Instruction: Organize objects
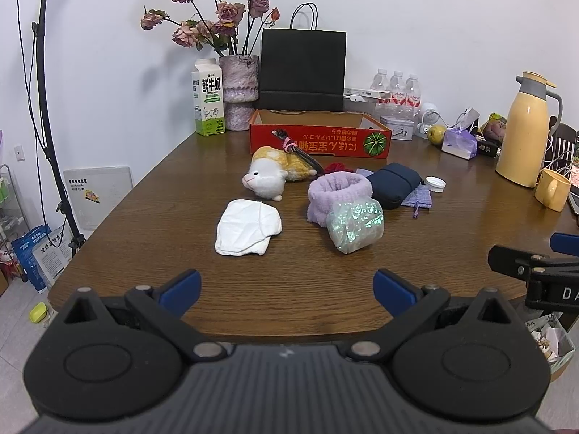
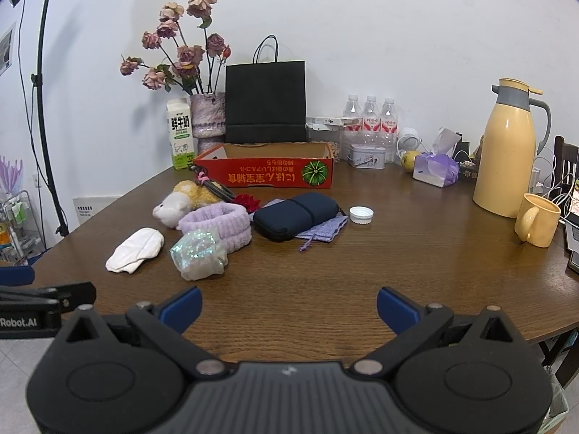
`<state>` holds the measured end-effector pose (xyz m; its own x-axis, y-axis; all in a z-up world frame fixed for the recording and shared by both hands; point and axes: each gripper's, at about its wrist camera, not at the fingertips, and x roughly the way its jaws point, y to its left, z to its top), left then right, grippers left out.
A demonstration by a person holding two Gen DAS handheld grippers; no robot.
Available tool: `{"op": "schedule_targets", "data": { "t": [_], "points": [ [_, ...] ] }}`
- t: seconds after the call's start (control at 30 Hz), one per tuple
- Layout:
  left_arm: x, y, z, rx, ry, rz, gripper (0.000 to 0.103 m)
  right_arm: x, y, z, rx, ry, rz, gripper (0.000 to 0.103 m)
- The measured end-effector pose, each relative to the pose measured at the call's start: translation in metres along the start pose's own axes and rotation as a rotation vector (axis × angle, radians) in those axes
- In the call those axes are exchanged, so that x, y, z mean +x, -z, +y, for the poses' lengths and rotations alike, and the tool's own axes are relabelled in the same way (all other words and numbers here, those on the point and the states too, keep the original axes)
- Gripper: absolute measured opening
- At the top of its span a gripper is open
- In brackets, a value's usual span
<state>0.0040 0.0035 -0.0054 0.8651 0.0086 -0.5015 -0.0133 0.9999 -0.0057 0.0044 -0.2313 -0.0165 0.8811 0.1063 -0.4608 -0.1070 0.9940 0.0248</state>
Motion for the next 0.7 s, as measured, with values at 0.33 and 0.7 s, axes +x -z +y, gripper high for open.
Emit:
{"op": "schedule_targets", "data": {
  "t": [0.33, 0.7],
  "points": [
    [0.0007, 0.0012, 0.0000, 0.000, 0.001, 0.003, 0.103, -0.0018, -0.0006, -0.0003, 0.001, 0.000, 0.000, 0.103],
    [0.0007, 0.0012, -0.0002, -0.001, 0.001, 0.004, 0.103, -0.0006, -0.0008, 0.0011, 0.001, 0.000, -0.002, 0.103]
  ]
}}
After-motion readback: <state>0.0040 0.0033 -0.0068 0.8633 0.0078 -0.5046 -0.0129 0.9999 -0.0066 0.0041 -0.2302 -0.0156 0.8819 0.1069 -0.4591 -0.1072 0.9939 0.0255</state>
